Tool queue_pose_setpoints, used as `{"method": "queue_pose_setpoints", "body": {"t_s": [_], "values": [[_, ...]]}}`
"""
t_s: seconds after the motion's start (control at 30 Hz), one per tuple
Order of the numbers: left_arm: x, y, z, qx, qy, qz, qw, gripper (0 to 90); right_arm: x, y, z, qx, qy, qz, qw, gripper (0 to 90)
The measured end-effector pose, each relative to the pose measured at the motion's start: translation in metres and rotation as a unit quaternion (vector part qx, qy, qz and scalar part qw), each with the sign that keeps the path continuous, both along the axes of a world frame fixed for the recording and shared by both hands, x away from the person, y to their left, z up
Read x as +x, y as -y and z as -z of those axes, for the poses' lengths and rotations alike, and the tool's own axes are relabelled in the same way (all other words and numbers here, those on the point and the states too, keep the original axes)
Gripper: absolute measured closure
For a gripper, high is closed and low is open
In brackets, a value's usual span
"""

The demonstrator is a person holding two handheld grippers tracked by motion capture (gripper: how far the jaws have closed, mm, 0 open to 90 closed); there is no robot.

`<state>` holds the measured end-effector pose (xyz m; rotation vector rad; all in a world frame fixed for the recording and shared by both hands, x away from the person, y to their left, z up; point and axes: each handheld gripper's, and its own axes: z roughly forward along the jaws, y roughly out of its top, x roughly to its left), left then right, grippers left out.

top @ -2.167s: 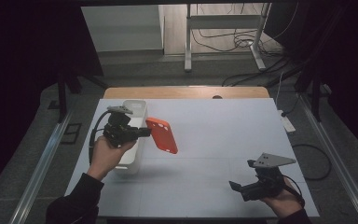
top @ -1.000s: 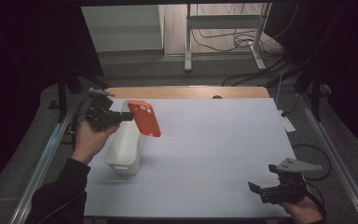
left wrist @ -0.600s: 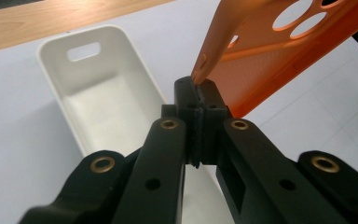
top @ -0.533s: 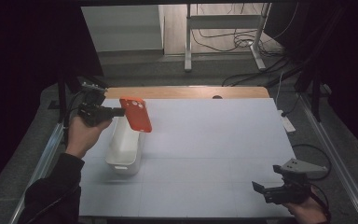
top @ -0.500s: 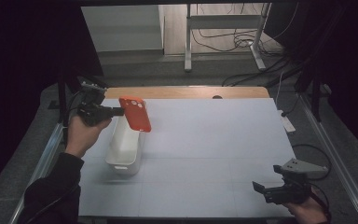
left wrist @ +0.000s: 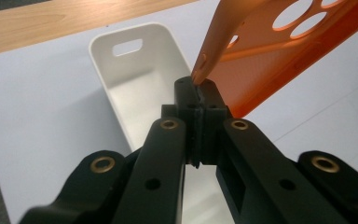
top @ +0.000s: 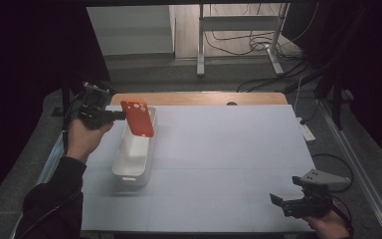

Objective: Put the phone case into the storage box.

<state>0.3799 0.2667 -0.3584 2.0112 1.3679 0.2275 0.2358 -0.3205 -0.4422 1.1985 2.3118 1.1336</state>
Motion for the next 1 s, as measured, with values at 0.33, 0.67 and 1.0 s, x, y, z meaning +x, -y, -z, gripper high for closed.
{"method": "queue_pose_setpoints", "body": {"t_s": [0.33,0.67,1.0], "values": [[0.012,-0.005,0.005,0.008,-0.004,-0.014,0.9999,89.4,0.000,0.000,0.000,0.000,-0.001,-0.002,1.0000,0.0],[0.024,-0.007,0.006,0.013,-0.005,-0.025,0.9996,89.4,0.001,-0.001,0.001,-0.002,-0.004,-0.006,1.0000,0.0],[0.038,-0.007,0.023,0.015,-0.013,-0.038,0.9991,89.4,0.001,-0.002,0.001,-0.006,-0.007,-0.011,0.9999,0.0]]}}
